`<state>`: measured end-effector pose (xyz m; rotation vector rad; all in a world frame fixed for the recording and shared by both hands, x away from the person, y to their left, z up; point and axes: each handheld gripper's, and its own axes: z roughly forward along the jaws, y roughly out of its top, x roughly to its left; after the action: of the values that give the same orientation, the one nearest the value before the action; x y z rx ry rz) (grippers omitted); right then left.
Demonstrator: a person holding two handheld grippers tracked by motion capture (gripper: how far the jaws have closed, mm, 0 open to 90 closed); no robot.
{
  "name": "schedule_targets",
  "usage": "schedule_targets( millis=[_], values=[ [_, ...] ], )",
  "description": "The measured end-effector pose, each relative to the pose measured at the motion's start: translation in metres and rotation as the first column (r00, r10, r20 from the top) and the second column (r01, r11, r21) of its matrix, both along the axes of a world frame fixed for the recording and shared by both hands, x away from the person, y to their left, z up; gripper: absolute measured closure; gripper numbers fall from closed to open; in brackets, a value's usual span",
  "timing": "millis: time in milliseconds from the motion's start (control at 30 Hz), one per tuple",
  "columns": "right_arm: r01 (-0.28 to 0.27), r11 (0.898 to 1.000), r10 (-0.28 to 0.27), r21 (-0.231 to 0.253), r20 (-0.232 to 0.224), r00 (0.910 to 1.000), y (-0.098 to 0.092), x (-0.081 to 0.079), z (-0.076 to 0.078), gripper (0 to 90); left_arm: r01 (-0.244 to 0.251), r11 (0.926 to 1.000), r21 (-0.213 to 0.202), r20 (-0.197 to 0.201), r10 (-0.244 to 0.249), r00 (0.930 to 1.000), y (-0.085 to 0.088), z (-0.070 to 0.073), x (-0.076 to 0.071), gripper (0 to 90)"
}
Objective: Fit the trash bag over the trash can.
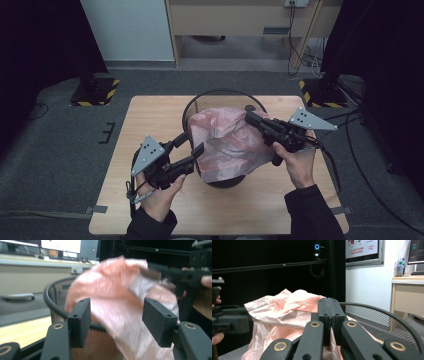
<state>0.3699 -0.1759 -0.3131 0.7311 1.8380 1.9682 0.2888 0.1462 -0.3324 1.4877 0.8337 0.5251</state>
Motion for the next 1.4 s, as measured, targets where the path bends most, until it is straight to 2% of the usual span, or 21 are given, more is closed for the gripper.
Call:
schedule_targets(
  millis=[167, 300, 400, 467, 633, 800, 900, 967, 1033, 1167, 1233, 1300, 1367, 1400],
  values=[
    [0.003, 1.0, -0.003, -0.004, 0.006, 1.0, -0.001, 0.0, 0.001, 89.9, 0.049, 0.9988, -0.003, -0.041, -0.049, 0.998, -0.004, -0.015, -0.001, 38.9],
    [0.006, 1.0, -0.006, -0.003, 0.005, 1.0, 0.0, 0.0, 0.0, 89.9, 0.057, 0.9984, -0.004, -0.038, -0.057, 0.9976, -0.005, -0.02, -0.004, 38.1],
    [0.005, 1.0, -0.005, -0.004, 0.011, 0.9999, 0.002, 0.001, 0.0, 89.9, 0.061, 0.9981, -0.007, -0.05, -0.062, 0.9968, -0.006, -0.023, -0.006, 43.5],
    [0.004, 1.0, -0.004, 0.0, 0.009, 0.9999, 0.003, 0.0, 0.0, 89.9, 0.069, 0.9975, -0.011, -0.066, -0.07, 0.9954, -0.006, -0.025, -0.008, 48.4],
    [0.003, 1.0, -0.003, -0.003, 0.012, 0.9999, 0.004, 0.0, 0.0, 89.9, 0.098, 0.9952, -0.004, -0.107, -0.098, 0.9895, -0.011, -0.029, -0.01, 67.6],
    [0.006, 1.0, -0.006, -0.003, 0.012, 0.9999, 0.004, 0.001, 0.0, 89.9, 0.135, 0.9902, -0.036, -0.125, -0.139, 0.9824, -0.009, -0.029, -0.007, 87.5],
    [0.01, 1.0, -0.01, 0.0, 0.012, 0.9999, 0.005, 0.002, 0.0, 89.9, 0.146, 0.9886, -0.039, -0.128, -0.149, 0.9805, -0.007, -0.029, -0.006, 90.0],
    [0.011, 1.0, -0.011, -0.002, 0.008, 0.9999, 0.005, 0.003, 0.0, 89.9, 0.145, 0.9892, -0.022, -0.126, -0.146, 0.9812, -0.006, -0.028, -0.005, 90.0],
    [0.018, 1.0, -0.018, 0.001, 0.004, 0.9998, 0.004, 0.004, 0.001, 89.8, 0.124, 0.9923, 0.005, -0.117, -0.123, 0.9856, -0.003, -0.025, -0.005, 90.0],
    [0.058, 0.998, -0.057, 0.008, -0.011, 0.9983, -0.003, 0.008, 0.005, 89.7, 0.067, 0.9967, 0.046, -0.106, -0.062, 0.9924, 0.01, -0.017, 0.004, 90.0],
    [0.073, 0.997, -0.073, 0.008, -0.019, 0.9971, -0.007, 0.012, 0.007, 89.7, 0.046, 0.9978, 0.047, -0.104, -0.041, 0.9937, 0.018, -0.012, 0.01, 90.0],
    [0.09, 0.996, -0.09, 0.013, -0.034, 0.9954, -0.011, 0.015, 0.008, 89.6, 0.01, 0.9968, 0.079, -0.093, -0.003, 0.9957, 0.025, -0.006, 0.016, 90.0],
    [0.111, 0.994, -0.11, 0.019, -0.037, 0.9932, -0.015, 0.019, 0.007, 89.6, -0.019, 0.9977, 0.065, -0.099, 0.025, 0.9948, 0.032, -0.004, 0.025, 90.0],
    [0.123, 0.992, -0.122, 0.022, -0.04, 0.9918, -0.017, 0.021, 0.006, 89.6, -0.03, 0.9968, 0.074, -0.099, 0.038, 0.9944, 0.036, -0.003, 0.029, 90.0]
  ],
)
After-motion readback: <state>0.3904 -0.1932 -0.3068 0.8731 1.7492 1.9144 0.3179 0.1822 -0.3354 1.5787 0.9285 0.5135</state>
